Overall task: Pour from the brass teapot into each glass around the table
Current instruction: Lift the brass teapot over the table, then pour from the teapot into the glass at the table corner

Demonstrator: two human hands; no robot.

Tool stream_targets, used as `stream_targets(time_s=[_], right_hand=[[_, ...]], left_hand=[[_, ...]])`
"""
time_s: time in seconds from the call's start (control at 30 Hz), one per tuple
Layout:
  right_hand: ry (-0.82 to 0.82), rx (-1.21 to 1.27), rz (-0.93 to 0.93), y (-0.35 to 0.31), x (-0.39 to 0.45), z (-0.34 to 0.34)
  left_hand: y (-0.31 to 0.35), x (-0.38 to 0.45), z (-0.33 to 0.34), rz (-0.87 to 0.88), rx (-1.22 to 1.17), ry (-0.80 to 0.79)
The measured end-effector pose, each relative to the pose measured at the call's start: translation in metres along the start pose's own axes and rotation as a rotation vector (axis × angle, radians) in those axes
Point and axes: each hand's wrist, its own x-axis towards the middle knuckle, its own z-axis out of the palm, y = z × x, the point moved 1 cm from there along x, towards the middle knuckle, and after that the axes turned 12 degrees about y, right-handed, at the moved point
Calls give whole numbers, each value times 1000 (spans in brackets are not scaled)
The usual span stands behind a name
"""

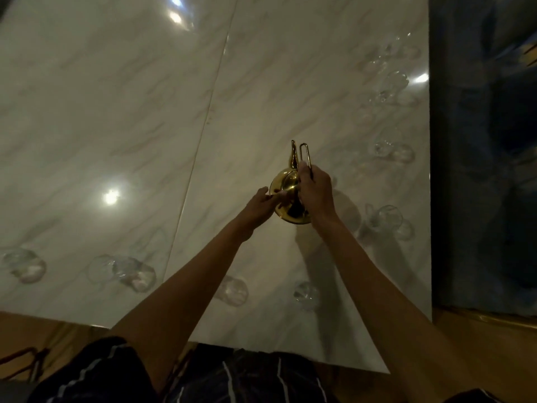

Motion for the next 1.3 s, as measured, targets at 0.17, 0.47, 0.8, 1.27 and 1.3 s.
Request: stream_targets(time_s=[0.17,0.47,0.8,1.27,1.3], right_hand=[[-123,-5,-88,-32,-56,0],[-385,12,-168,-63,-152,28],[-584,-63,-284,-95,-254,81],[-691,-118,-286,-157,-393,202],[-702,-122,-294,-160,-401,212]], left_hand=[[-26,-39,-38,55,-45,64],[-83,-112,-108,102,-133,201],[-162,-172,-188,17,-310,331],[-251,-231,-354,16,-385,458],[-257,-233,-365,14,-392,464]])
